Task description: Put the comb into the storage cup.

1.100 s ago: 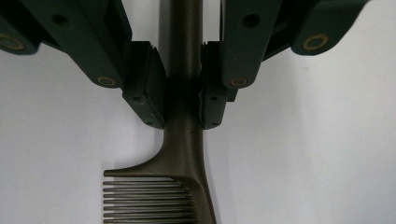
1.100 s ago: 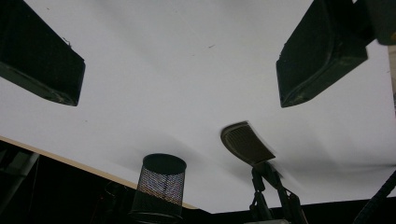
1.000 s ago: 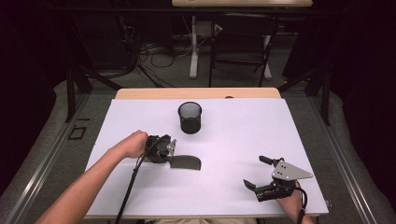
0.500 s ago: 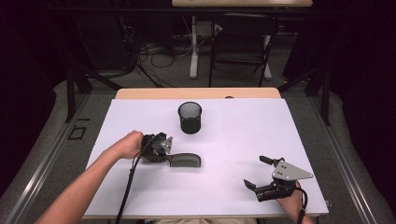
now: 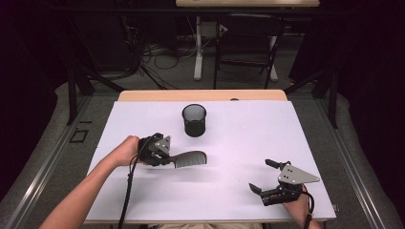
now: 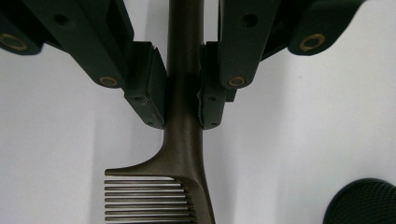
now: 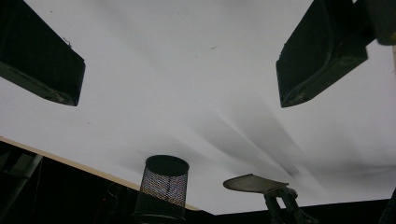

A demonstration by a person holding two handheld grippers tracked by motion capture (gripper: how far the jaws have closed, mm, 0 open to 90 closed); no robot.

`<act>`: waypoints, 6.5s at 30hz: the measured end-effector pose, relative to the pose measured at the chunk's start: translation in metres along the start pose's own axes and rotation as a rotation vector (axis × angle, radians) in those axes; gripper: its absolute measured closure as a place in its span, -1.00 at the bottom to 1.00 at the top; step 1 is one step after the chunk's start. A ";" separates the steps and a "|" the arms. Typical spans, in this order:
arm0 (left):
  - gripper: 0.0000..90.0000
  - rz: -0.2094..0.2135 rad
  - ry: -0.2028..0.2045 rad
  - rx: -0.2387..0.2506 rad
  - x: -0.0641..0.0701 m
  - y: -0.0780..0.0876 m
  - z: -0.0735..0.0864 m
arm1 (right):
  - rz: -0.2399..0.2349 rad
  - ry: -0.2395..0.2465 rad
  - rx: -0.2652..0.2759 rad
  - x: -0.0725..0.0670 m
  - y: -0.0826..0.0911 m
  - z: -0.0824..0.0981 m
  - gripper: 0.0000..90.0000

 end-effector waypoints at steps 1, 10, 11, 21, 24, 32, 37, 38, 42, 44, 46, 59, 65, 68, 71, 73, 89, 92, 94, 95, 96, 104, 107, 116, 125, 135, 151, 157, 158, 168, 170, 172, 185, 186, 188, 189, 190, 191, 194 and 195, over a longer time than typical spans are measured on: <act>0.62 0.005 0.013 0.014 0.001 0.001 0.000 | -0.001 0.000 0.000 0.000 0.000 0.000 -0.98; 0.62 0.017 0.072 0.095 0.006 0.007 0.002 | 0.001 0.003 -0.002 0.000 0.000 0.000 -0.98; 0.62 0.022 0.082 0.108 0.007 0.008 0.002 | 0.002 0.004 -0.004 0.000 0.000 0.000 -0.98; 0.62 -0.003 0.159 0.189 0.011 0.013 0.002 | 0.001 0.002 -0.004 0.000 0.000 0.000 -0.98; 0.62 -0.008 0.187 0.217 0.012 0.014 0.002 | 0.001 0.001 -0.002 0.000 -0.001 0.000 -0.98; 0.62 -0.032 0.234 0.277 0.016 0.016 0.004 | -0.001 0.004 -0.008 0.000 -0.001 0.001 -0.98; 0.62 -0.048 0.258 0.302 0.019 0.016 0.006 | 0.002 0.003 -0.005 0.000 -0.001 0.000 -0.98; 0.62 -0.055 0.261 0.307 0.020 0.016 0.006 | 0.003 0.001 -0.005 0.000 -0.001 0.000 -0.98; 0.62 -0.064 0.284 0.337 0.022 0.017 0.007 | 0.002 0.002 -0.011 0.000 -0.001 0.001 -0.98; 0.62 -0.073 0.300 0.356 0.022 0.018 0.008 | 0.001 0.000 -0.010 0.000 -0.001 0.000 -0.98; 0.62 -0.073 0.311 0.380 0.023 0.018 0.010 | 0.003 -0.003 -0.008 0.000 -0.001 0.000 -0.98; 0.62 -0.098 0.401 0.493 0.030 0.014 0.017 | 0.005 0.001 -0.014 0.000 -0.001 0.000 -0.98; 0.62 -0.107 0.426 0.557 0.033 0.012 0.018 | 0.005 -0.002 -0.022 0.000 -0.002 0.001 -0.98; 0.62 -0.114 0.428 0.574 0.034 0.012 0.018 | 0.006 -0.003 -0.018 0.000 -0.002 0.001 -0.98; 0.62 -0.123 0.433 0.597 0.035 0.011 0.017 | 0.005 -0.006 -0.018 0.001 -0.002 0.001 -0.98; 0.62 -0.128 0.439 0.603 0.035 0.010 0.017 | 0.004 -0.007 -0.019 0.001 -0.003 0.001 -0.98; 0.62 -0.176 0.484 0.688 0.036 0.015 0.024 | 0.013 -0.008 -0.027 0.001 -0.002 0.001 -0.98; 0.62 -0.182 0.492 0.698 0.036 0.015 0.025 | 0.012 -0.010 -0.030 0.001 -0.004 0.002 -0.98; 0.62 -0.185 0.495 0.704 0.035 0.015 0.025 | 0.013 -0.012 -0.031 0.001 -0.004 0.002 -0.98; 0.62 -0.187 0.496 0.706 0.035 0.015 0.025 | 0.013 -0.012 -0.032 0.001 -0.004 0.002 -0.98; 0.62 -0.188 0.497 0.711 0.035 0.015 0.025 | 0.011 -0.014 -0.035 0.001 -0.004 0.002 -0.98; 0.62 -0.214 0.517 0.748 0.033 0.016 0.022 | 0.011 -0.016 -0.038 0.001 -0.005 0.002 -0.98; 0.62 -0.222 0.526 0.757 0.032 0.016 0.022 | 0.011 -0.018 -0.037 0.001 -0.006 0.002 -0.98; 0.62 -0.240 0.540 0.790 0.030 0.018 0.021 | 0.010 -0.019 -0.039 0.001 -0.006 0.002 -0.98; 0.62 -0.250 0.561 0.811 0.028 0.017 0.022 | 0.011 -0.021 -0.040 0.001 -0.006 0.003 -0.98; 0.62 -0.259 0.588 0.832 0.024 0.015 0.018 | 0.003 -0.021 -0.046 0.000 -0.008 0.002 -0.98; 0.62 -0.261 0.590 0.851 0.018 0.015 0.010 | 0.009 -0.026 -0.052 0.001 -0.010 0.002 -0.98; 0.62 -0.267 0.597 0.866 0.017 0.022 0.010 | 0.009 -0.019 -0.053 0.001 -0.010 0.002 -0.98; 0.62 -0.270 0.598 0.869 0.016 0.023 0.011 | 0.009 -0.019 -0.054 0.001 -0.010 0.002 -0.98; 0.62 -0.259 0.612 0.883 0.009 0.026 0.007 | 0.012 -0.017 -0.053 0.001 -0.010 0.001 -0.98; 0.62 -0.258 0.613 0.879 0.008 0.026 0.006 | 0.012 -0.020 -0.055 0.001 -0.010 0.002 -0.98; 0.62 -0.256 0.614 0.881 0.007 0.026 0.005 | 0.009 -0.018 -0.057 0.001 -0.011 0.002 -0.98; 0.62 -0.257 0.606 0.899 0.000 0.030 -0.008 | 0.010 -0.026 -0.059 0.002 -0.011 0.002 -0.97; 0.62 -0.256 0.610 0.903 0.000 0.029 -0.010 | 0.010 -0.026 -0.060 0.002 -0.011 0.003 -0.97; 0.62 -0.252 0.609 0.899 -0.001 0.029 -0.011 | 0.011 -0.024 -0.057 0.002 -0.010 0.002 -0.97; 0.62 -0.254 0.612 0.901 -0.002 0.029 -0.013 | 0.009 -0.023 -0.055 0.002 -0.010 0.002 -0.97; 0.62 -0.249 0.608 0.902 -0.003 0.029 -0.014 | 0.011 -0.021 -0.053 0.002 -0.010 0.002 -0.97; 0.62 -0.260 0.614 0.900 -0.003 0.029 -0.015 | 0.011 -0.023 -0.054 0.001 -0.010 0.002 -0.97; 0.62 -0.250 0.605 0.902 -0.004 0.031 -0.018 | 0.008 -0.023 -0.057 0.001 -0.010 0.002 -0.97; 0.62 -0.253 0.603 0.902 -0.005 0.032 -0.018 | 0.008 -0.022 -0.055 0.001 -0.011 0.002 -0.97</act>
Point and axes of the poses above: each handheld gripper's, and its own axes: y roughly backward along the jaws, z roughly out of its underside, x roughly to its right, the point moved 2 cm from there along -y, roughly forward along the jaws, and after that the axes turned 15 degrees about y, right-handed, at the moved point
